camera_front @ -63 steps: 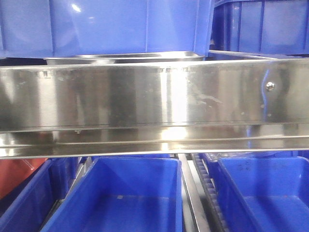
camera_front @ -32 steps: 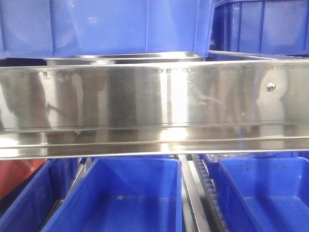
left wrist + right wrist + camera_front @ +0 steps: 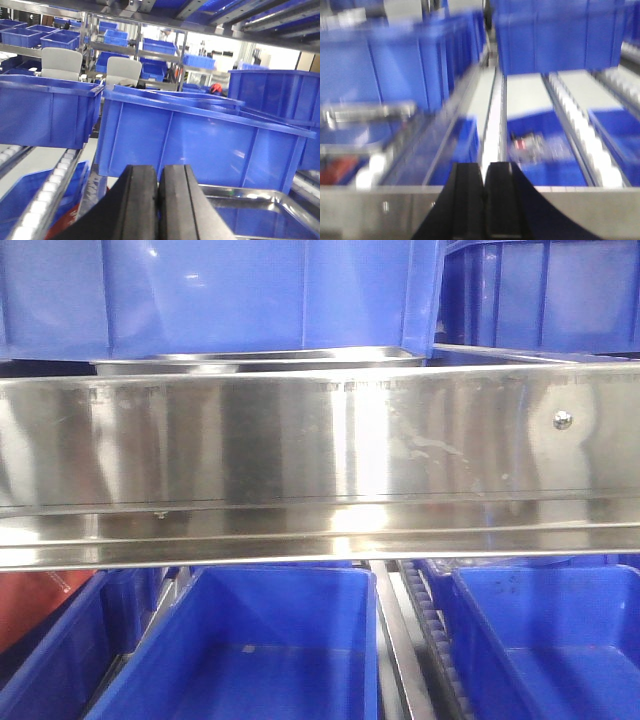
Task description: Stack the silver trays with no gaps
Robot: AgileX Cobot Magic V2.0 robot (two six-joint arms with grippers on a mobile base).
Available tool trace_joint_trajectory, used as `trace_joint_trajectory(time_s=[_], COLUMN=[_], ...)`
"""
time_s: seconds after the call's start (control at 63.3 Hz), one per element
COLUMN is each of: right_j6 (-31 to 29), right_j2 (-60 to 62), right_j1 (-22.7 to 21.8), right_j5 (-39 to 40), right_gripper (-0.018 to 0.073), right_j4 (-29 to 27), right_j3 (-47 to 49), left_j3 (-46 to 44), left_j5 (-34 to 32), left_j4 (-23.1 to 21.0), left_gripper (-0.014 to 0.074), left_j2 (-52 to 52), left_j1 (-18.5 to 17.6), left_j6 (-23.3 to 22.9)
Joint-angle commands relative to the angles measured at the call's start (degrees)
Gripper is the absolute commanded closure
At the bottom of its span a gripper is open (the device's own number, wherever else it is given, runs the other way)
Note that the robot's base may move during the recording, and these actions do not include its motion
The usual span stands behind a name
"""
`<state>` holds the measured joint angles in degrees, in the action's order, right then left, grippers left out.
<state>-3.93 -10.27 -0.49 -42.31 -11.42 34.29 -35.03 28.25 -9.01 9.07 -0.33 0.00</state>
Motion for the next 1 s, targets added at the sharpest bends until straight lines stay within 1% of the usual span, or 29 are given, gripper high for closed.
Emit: trace_joint_trajectory(time_s=[0.0,0.063,0.111,0.142,0.205,0.269,0.332,0.364,0.443,0.474,0.569,0.648,0.775,0.885,0.98], right_j6=[-1.58,-1.58,-1.58,-1.58,-1.58,-1.58,-1.58,-1.58,-1.58,-1.58,-1.58,-1.58,-1.47,-0.06,1.68], right_j2=[-2.89,-5.45,-7.54,-8.9,-12.5,-16.85,-20.37,-21.73,-25.3,-26.78,-31.72,-35.66,-41.54,-46.54,-51.02], right_j1=[0.02,0.24,0.54,0.69,1.36,2.33,3.44,3.92,5.25,5.81,6.82,8.17,11.43,14.19,15.45], right_j5=[-0.99,-0.98,-1.43,-1.86,-3.76,-4.48,-2.77,-1.07,4.3,5.48,4.23,2.52,4.41,5.58,5.58], right_gripper=[0.0636,0.0636,0.0636,0.0636,0.0636,0.0636,0.0636,0.0636,0.0636,0.0636,0.0636,0.0636,0.0636,0.0636,0.0636], right_j4=[0.06,-0.17,-0.17,-0.17,-0.39,-1.67,-3.59,-4.03,-4.28,-4.28,-4.83,-5.02,-5.02,-5.02,-4.76], right_j3=[3.22,5.73,7.36,8.23,10.33,11.92,13.0,13.26,14.13,14.57,16.63,18.52,21.54,24.18,26.97], left_j3=[-4.22,-6.56,-7.61,-8.15,-8.74,-8.83,-8.83,-8.83,-8.83,-8.83,-9.06,-9.96,-12.33,-16.0,-19.18], left_j5=[7.13,12.8,15.2,16.41,16.81,15.3,13.68,12.7,10.78,10.12,9.3,9.15,6.23,5.02,4.65], left_j4=[1.03,0.03,-1.41,-3.19,-8.16,-12.7,-15.3,-15.44,-14.9,-14.9,-16.32,-16.31,-16.21,-16.21,-15.96], left_gripper=[0.0609,0.0609,0.0609,0.0609,0.0609,0.0609,0.0609,0.0609,0.061,0.061,0.0613,0.0613,0.0613,0.0613,0.0613], left_j2=[5.04,9.51,12.15,14.21,17.51,20.49,22.43,23.46,25.5,26.32,29.06,32.23,37.7,43.49,47.85], left_j1=[0.05,0.05,0.05,0.05,0.05,0.05,0.05,0.05,-0.07,-0.63,-3.72,-7.16,-11.56,-13.32,-13.32], left_j6=[1.55,3.49,4.66,5.57,7.58,9.22,10.92,11.84,12.09,12.09,12.09,12.09,11.43,11.33,8.84])
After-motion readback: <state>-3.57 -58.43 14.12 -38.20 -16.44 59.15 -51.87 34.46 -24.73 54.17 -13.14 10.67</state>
